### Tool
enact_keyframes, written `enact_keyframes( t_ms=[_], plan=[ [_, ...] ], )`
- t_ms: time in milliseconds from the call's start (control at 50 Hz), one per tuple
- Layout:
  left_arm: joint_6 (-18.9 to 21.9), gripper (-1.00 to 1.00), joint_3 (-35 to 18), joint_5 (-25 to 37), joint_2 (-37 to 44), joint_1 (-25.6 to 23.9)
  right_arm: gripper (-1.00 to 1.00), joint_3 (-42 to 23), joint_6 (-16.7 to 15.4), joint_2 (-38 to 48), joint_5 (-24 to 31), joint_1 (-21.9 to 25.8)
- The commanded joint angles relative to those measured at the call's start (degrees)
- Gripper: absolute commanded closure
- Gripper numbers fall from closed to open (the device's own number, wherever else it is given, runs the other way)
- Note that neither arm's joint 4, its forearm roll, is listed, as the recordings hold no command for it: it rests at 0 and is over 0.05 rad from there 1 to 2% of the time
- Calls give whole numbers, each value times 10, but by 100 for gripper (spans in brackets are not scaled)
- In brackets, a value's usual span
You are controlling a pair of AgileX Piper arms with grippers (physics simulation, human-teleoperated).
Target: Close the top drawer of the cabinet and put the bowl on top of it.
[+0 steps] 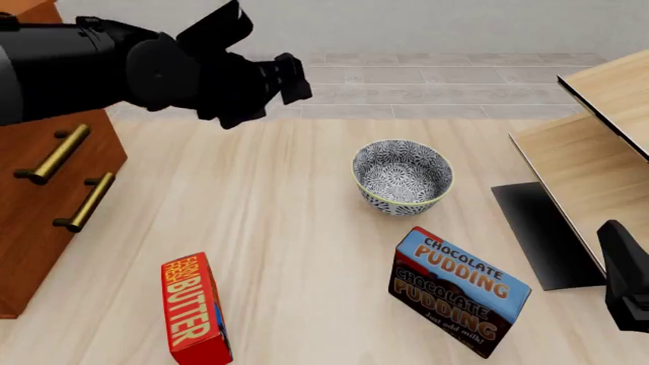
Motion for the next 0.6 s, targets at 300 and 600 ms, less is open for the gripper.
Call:
enact_keyframes(
  t_ms=[300,600],
  plan=[
    [-18,-100,-4,-50,68,0,-100,0,0,-4,4,0],
    [-30,-100,-5,-84,102,-2,-100,0,0,-4,4,0]
  ],
)
